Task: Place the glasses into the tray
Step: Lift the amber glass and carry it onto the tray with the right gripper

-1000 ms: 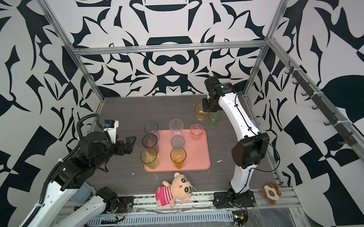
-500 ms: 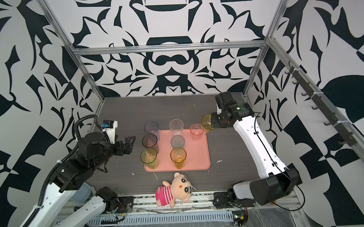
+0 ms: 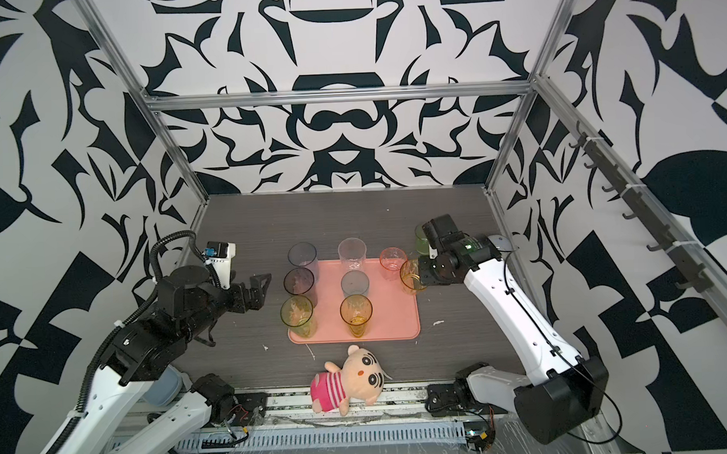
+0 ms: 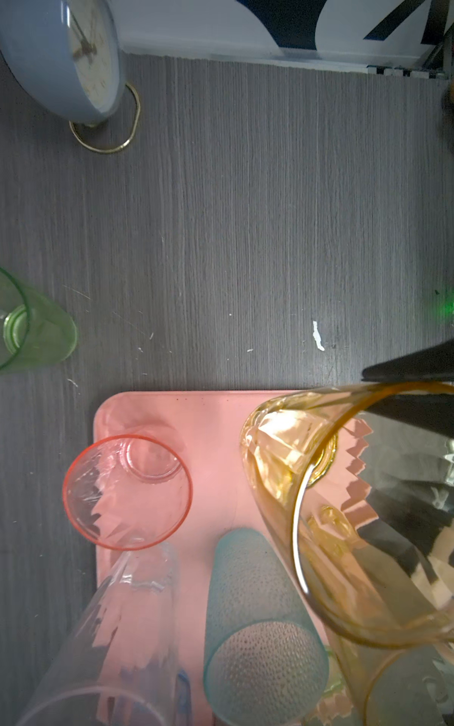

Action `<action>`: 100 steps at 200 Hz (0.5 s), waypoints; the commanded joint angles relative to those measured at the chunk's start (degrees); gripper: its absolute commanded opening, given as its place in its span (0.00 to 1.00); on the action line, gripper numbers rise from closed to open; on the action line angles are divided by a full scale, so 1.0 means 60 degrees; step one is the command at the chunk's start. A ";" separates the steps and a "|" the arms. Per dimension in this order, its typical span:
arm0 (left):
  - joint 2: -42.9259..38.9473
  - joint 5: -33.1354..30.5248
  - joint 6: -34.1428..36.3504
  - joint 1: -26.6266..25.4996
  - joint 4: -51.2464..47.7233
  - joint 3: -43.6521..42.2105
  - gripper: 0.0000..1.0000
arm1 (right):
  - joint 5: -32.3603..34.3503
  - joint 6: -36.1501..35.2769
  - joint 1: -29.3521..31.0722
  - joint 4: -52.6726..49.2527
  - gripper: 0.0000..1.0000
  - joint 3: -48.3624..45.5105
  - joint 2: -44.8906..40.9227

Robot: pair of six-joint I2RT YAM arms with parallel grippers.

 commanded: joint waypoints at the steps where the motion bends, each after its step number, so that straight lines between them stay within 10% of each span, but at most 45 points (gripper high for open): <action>1: 0.0000 0.0153 -0.0090 0.0033 0.0054 -0.0071 0.99 | 0.0177 0.0257 0.0291 0.0788 0.00 -0.0336 0.0045; 100: 0.0049 0.0197 -0.0090 0.0037 0.0029 -0.0056 1.00 | 0.0255 0.0145 0.0957 0.2987 0.00 -0.1861 0.1295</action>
